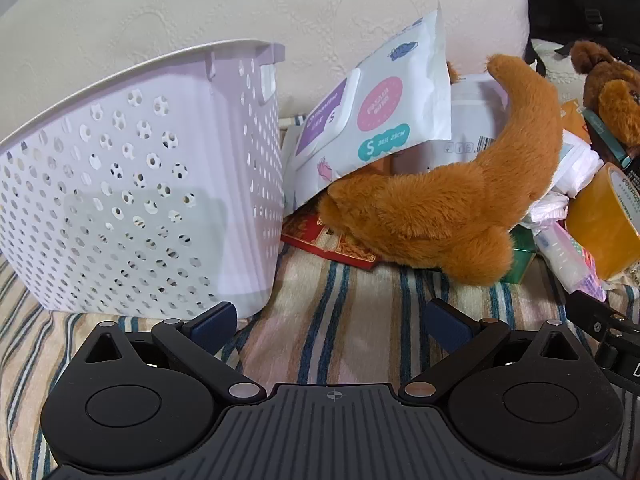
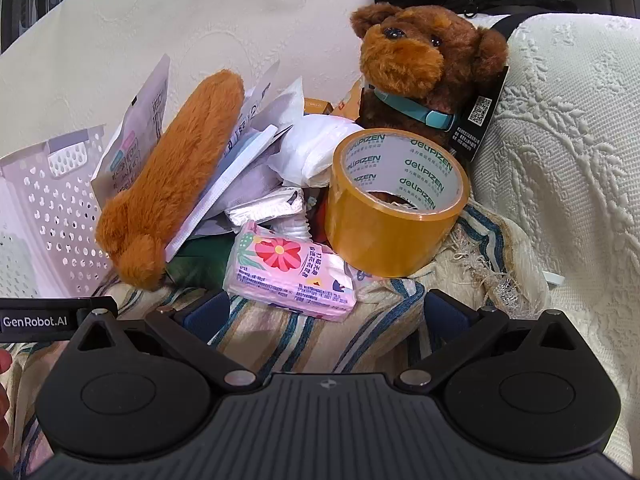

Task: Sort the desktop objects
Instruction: 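Move the right gripper toward the white glove packet in the pile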

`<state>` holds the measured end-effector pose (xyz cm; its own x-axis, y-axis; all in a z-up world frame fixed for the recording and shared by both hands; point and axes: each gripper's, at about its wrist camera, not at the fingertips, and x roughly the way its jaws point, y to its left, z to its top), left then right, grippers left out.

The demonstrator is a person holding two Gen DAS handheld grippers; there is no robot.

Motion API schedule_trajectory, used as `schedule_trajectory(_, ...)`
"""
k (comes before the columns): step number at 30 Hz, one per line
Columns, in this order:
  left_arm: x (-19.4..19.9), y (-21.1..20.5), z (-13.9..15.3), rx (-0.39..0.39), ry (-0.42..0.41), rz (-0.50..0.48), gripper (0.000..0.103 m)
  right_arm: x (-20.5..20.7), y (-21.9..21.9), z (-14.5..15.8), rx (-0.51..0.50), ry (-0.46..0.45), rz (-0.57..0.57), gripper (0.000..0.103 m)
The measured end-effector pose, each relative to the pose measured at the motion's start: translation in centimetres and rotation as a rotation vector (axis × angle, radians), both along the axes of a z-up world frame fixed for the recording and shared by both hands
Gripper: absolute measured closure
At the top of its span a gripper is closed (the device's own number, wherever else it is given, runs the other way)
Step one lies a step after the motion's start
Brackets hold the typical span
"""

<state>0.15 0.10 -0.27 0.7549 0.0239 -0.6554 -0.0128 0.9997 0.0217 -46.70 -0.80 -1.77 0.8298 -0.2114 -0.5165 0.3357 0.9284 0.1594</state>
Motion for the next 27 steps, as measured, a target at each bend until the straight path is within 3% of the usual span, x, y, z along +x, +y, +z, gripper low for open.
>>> schedule_trajectory(27,-0.26,0.30,-0.21,0.008,-0.008,0.000,0.000,0.13,0.68,-0.27,-0.051,0.013,0.003,0.000)
